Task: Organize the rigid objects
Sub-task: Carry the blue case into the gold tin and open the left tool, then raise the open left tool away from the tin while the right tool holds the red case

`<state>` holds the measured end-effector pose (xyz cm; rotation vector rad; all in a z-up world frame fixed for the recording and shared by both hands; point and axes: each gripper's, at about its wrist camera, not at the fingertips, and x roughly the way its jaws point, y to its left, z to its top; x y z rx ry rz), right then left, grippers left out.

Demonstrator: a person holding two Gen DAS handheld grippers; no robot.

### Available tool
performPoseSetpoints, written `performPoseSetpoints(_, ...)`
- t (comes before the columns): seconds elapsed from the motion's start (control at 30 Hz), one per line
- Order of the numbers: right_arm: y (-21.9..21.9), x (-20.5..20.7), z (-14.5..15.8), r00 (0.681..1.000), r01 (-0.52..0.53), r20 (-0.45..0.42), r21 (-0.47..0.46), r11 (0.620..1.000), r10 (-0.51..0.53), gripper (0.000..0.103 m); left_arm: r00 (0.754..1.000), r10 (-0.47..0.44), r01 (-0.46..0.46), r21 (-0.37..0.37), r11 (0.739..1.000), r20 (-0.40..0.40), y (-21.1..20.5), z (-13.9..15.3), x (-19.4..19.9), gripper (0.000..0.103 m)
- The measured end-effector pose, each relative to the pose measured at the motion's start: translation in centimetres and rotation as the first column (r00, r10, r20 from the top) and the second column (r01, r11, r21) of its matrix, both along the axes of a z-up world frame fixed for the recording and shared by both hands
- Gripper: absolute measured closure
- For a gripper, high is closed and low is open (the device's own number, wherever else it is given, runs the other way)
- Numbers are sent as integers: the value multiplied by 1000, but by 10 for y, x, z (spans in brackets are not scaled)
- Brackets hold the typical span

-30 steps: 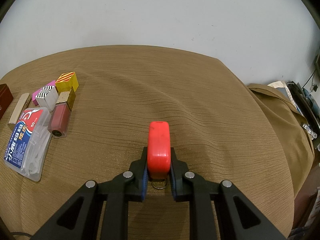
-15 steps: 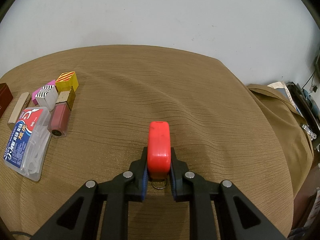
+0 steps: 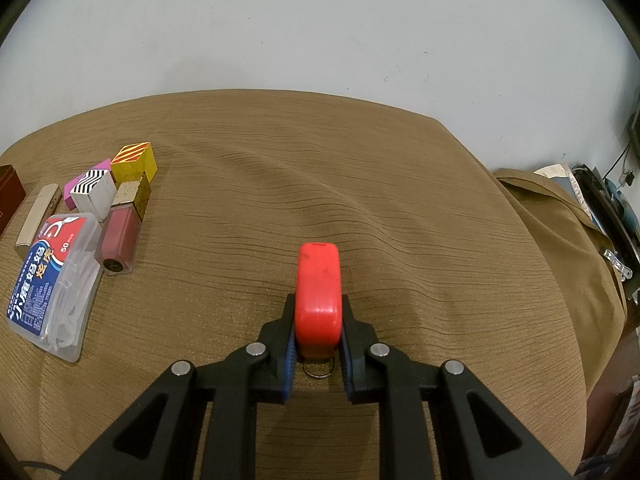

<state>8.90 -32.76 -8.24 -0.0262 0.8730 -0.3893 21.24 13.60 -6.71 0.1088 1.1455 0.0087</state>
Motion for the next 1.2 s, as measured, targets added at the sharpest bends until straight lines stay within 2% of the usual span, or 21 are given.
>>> performPoseSetpoints(0.3,0,0,-1,1000,-1,0,-1,1000,1,85,1000,-5,5,1,1000,-6,2,-4,2,84)
performPoseSetpoints(0.37,0,0,-1,1000,-1,-1,-2,1000,1,85,1000,-14,14,-2,1000,-9,2,-5,2,79)
performPoseSetpoints(0.63,-5,-1,-1,1000,-4,-1,0,1000,4,85,999,-49,49,-17,999,6,0,5,-6,75)
performPoseSetpoints(0.93,-3,-1,-2,1000,-4,-1,-1,1000,4,85,995,-50,55,-61,997,85,6,37,-32,67)
performPoseSetpoints(1.07,-2,-1,-2,1000,-3,0,2,1000,3,85,989,-30,32,-12,999,143,17,50,-50,67)
performPoseSetpoints(1.2,-3,-1,-2,1000,-3,-1,-1,1000,3,85,982,2,3,-29,1000,187,33,62,-68,65)
